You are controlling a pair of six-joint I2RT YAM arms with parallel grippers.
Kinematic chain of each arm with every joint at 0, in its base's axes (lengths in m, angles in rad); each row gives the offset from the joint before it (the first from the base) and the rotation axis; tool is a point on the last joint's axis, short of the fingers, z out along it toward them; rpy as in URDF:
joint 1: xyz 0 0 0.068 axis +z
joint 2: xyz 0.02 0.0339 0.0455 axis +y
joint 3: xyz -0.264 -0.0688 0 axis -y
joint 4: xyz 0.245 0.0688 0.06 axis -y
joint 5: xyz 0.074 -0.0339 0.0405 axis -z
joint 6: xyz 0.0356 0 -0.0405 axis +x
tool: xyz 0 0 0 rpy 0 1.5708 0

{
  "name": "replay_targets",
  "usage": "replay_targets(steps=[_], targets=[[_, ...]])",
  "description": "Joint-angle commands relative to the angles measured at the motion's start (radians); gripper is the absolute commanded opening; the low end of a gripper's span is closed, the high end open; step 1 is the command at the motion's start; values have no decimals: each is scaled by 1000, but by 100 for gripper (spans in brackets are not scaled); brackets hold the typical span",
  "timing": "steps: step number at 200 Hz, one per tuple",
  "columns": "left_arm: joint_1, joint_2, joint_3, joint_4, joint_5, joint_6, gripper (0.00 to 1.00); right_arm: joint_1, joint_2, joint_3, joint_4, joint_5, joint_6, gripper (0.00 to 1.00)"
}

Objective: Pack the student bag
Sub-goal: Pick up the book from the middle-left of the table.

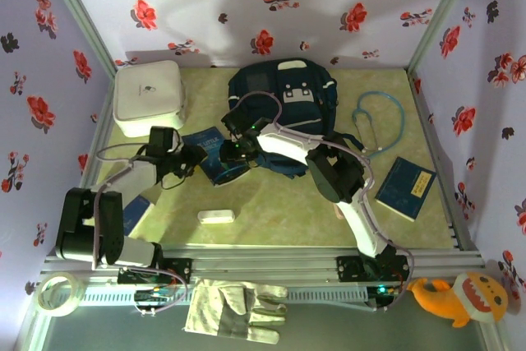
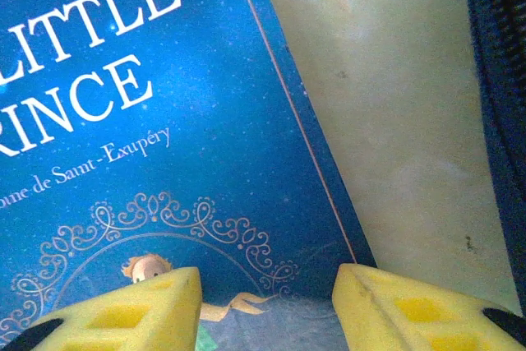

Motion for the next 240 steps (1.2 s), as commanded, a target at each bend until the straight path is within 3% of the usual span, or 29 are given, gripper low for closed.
replay_targets(steps=[1,38,66,113,178,212,240], targets=[[-14,7,26,27,19,15,30,-9,61,-52,-76,24,11,49],[-14,-9,51,-14,-7,44,14,-12,30,-53,-64,15,29,49],[-14,-47,91,-90,-41,106,0,-27,-95,-108,21,-25,95,52],[-16,-148,157,-64,-43,113,0,-90,-394,-328,356,-74,159,69],[-6,-153,336,73,-4,48,0,-182,-630,-594,673,-97,320,96],[-5,-98,364,255,21,-125,0,-202,-651,-630,782,-160,422,99],[-8,-88,364,353,16,-215,0,-216,-612,-643,968,-235,598,99]])
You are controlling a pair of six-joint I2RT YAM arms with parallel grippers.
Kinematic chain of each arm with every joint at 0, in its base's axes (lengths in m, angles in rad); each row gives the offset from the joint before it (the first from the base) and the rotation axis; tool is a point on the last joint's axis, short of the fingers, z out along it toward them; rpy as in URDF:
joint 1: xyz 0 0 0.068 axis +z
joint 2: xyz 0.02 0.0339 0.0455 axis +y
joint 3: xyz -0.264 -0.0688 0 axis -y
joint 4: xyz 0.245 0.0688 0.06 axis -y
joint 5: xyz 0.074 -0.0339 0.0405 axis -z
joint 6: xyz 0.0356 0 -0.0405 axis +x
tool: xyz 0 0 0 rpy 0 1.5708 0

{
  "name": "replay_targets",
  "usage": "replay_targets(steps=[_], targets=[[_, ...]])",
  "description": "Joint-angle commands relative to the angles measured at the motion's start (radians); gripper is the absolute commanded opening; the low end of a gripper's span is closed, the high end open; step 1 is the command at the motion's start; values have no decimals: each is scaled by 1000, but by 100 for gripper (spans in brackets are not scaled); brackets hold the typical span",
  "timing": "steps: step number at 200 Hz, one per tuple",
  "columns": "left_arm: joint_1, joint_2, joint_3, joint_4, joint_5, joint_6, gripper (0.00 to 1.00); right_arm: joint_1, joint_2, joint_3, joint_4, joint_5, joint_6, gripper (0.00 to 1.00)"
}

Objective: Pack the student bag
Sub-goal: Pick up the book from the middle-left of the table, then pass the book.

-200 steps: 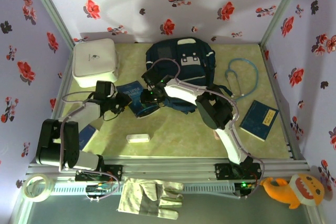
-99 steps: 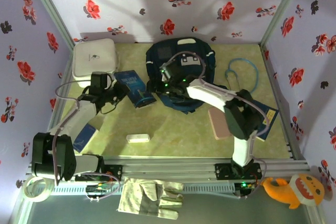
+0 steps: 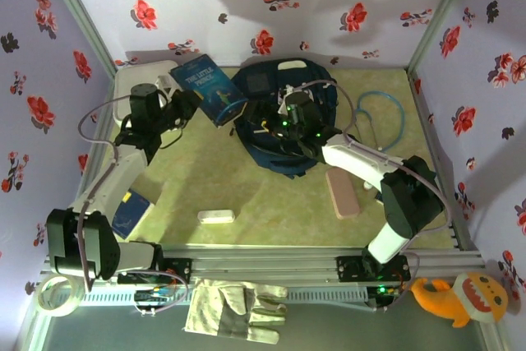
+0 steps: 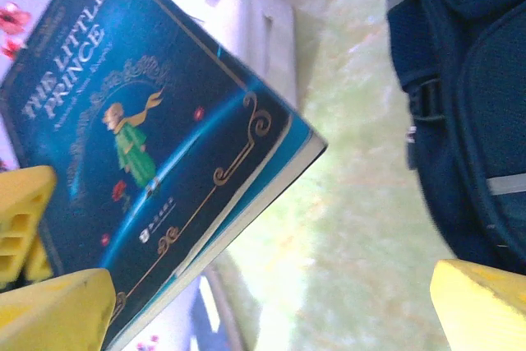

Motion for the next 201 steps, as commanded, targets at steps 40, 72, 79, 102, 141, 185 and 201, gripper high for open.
replay_targets(steps=[40,72,79,102,141,185,201], targets=[[0,5,15,262,22,-213,0,-14,76,-6,397,-88,334,99],[-15,7,6,299,23,-256,0,-5,117,5,482,-87,406,99],[-20,8,3,305,23,-262,0,-5,129,10,499,-85,421,99],[-32,15,-8,325,23,-281,0,-6,168,42,526,-95,456,98],[-42,16,-22,340,23,-300,0,-6,195,74,576,-82,496,88],[-45,11,-32,339,30,-300,0,-7,212,101,592,-72,506,72],[-45,11,-37,333,34,-289,0,-7,215,109,591,-74,502,64]])
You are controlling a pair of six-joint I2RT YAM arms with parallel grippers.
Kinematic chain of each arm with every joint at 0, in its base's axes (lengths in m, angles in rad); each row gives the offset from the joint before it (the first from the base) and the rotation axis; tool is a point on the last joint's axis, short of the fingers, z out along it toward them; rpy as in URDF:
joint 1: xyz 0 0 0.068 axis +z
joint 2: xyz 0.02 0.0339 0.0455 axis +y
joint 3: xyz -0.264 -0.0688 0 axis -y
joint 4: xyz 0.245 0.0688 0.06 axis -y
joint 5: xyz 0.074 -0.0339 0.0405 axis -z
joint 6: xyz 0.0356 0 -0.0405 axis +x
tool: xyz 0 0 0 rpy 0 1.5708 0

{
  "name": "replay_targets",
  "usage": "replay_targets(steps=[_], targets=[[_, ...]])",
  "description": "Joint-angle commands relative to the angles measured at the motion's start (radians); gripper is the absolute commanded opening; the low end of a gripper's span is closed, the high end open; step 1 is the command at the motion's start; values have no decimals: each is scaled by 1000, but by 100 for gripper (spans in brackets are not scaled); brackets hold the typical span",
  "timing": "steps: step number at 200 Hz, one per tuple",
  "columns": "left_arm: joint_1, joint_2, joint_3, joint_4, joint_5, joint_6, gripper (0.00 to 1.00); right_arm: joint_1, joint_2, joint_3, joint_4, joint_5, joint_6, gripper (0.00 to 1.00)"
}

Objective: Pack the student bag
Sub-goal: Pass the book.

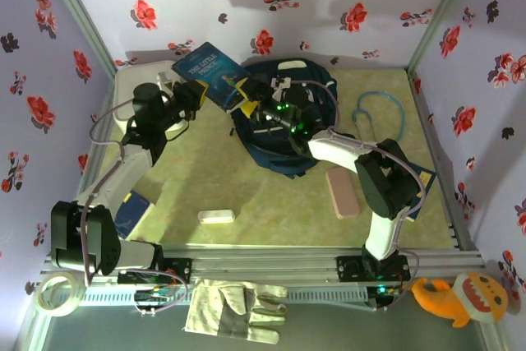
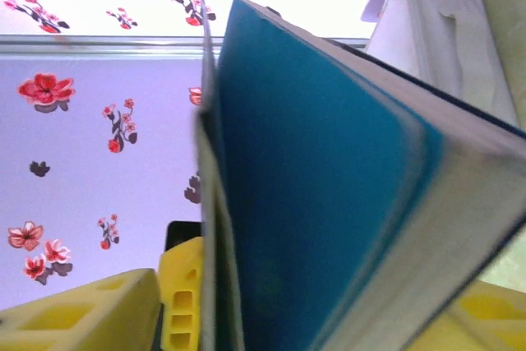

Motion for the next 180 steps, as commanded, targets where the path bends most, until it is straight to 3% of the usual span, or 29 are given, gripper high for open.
replay_targets(steps=[1,49,74,101,124,158,180], targets=[[-9,-13,-4,86,27,5,0,3,14,40,48,7,6,64],[-10,-8,-21,29,53,64,0,1,-8,31,-27,31,-67,30],[-10,-7,-14,-75,55,138,28,-9,-40,1,-79,57,-115,12],[-13,-8,10,-237,38,270,53,-34,-97,-40,-135,54,-189,7],[-45,-14,52,-409,-53,461,70,-67,-198,-101,-249,112,-294,6],[-136,25,123,-496,-163,685,87,-113,-368,-156,-523,270,-475,6],[-213,106,214,-554,-171,833,91,-146,-470,-173,-692,383,-573,7]])
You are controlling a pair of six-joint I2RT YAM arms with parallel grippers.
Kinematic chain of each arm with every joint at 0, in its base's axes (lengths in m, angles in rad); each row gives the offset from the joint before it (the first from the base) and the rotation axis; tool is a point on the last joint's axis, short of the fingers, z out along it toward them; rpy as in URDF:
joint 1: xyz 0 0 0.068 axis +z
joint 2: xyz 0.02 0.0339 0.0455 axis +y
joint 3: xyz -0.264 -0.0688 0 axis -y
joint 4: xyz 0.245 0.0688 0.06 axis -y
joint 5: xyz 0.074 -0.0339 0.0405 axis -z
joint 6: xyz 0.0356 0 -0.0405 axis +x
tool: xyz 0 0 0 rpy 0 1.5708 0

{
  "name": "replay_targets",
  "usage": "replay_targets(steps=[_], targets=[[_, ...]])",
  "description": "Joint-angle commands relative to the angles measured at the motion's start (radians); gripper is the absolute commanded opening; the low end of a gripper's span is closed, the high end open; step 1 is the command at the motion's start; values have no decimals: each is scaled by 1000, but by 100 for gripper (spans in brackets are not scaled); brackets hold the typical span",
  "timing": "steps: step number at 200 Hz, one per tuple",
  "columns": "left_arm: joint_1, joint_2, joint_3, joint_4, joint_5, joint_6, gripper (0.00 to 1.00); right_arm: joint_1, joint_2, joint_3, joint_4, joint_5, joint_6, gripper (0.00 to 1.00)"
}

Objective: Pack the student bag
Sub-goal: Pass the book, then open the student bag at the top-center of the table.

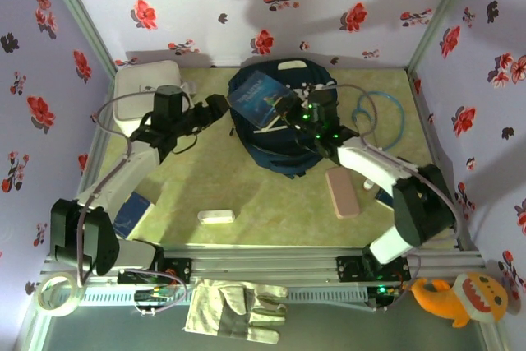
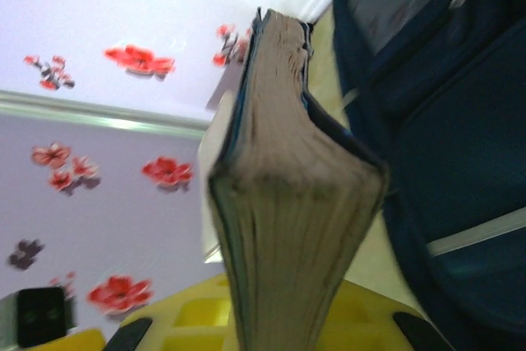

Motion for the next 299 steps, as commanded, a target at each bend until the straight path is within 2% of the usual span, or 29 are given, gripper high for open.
replay_targets(steps=[1,30,52,94,111,154,228,255,280,299], targets=[[-74,81,108,-106,-55,265,91,-31,-137,-7,-159,173,-178,7],[-184,242,286,-243,-97,498,99,-80,-252,-12,-371,348,-242,7],[-260,364,406,-297,-128,651,100,-110,-325,-23,-489,470,-259,7],[-347,577,604,-379,-200,853,98,-170,-434,-79,-573,507,-247,8],[-364,660,685,-417,-203,921,89,-184,-455,-92,-599,541,-240,8],[-398,854,883,-569,-193,1071,68,-200,-472,-113,-611,520,-220,8],[-399,1000,1025,-628,-262,1200,56,-203,-476,-128,-615,490,-196,8],[-400,1010,1058,-625,-290,1168,33,-202,-481,-129,-618,495,-193,8],[-412,958,1044,-593,-284,1133,18,-204,-492,-121,-638,507,-199,8],[-412,898,1013,-545,-285,1096,8,-209,-520,-120,-654,561,-209,8]])
